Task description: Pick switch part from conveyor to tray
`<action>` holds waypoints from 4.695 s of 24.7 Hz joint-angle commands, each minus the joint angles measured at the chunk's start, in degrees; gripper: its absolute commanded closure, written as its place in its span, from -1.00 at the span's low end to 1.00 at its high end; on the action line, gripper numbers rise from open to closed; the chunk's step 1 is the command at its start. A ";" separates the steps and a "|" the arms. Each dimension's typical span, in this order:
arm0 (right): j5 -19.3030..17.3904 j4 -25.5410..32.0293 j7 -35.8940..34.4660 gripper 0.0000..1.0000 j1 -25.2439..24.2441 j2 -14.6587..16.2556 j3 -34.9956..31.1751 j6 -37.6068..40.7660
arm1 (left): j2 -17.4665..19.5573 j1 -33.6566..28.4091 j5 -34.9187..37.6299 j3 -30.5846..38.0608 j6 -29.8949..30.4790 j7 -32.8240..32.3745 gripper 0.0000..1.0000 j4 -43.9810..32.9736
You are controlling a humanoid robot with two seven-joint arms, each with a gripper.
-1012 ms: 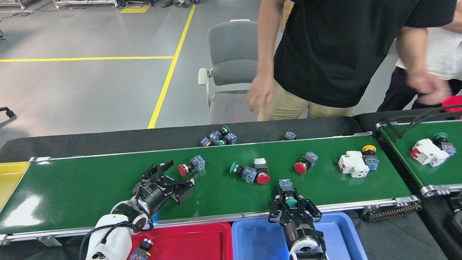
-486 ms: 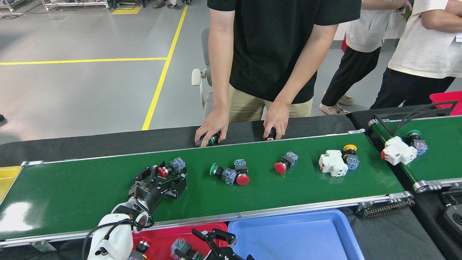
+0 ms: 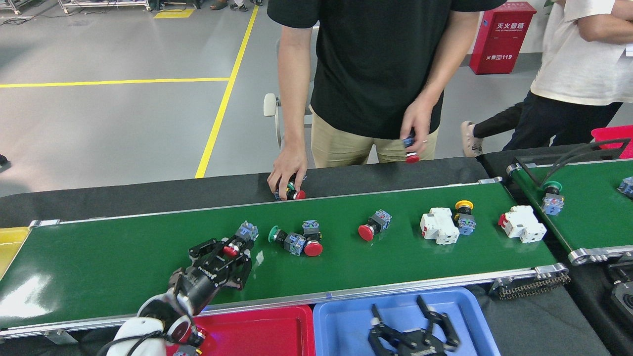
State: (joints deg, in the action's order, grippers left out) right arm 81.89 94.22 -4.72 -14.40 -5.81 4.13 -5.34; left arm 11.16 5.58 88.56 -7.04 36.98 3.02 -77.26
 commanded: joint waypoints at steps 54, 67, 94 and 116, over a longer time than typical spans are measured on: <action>-6.30 -8.17 2.97 0.83 17.13 11.34 7.39 32.04 | -5.36 2.07 -5.41 6.60 -22.12 -11.37 -1.00 -2.11; -12.10 -8.79 -4.42 -0.98 3.50 18.37 -4.83 42.51 | -5.00 8.66 -5.41 7.48 -28.54 -10.67 -0.99 6.86; -6.30 -12.83 6.48 -0.97 21.52 4.66 12.84 -2.66 | -3.16 19.47 -5.85 7.13 -34.78 -5.92 0.39 23.91; -6.66 -15.56 8.76 0.97 25.65 6.42 14.42 -1.17 | -3.86 -12.69 -5.85 9.32 5.82 -5.84 -1.00 -17.67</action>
State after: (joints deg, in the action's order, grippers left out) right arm 75.34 75.99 4.85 11.26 0.07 18.51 -8.42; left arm 7.34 -7.20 83.03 1.10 44.73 -3.50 -94.12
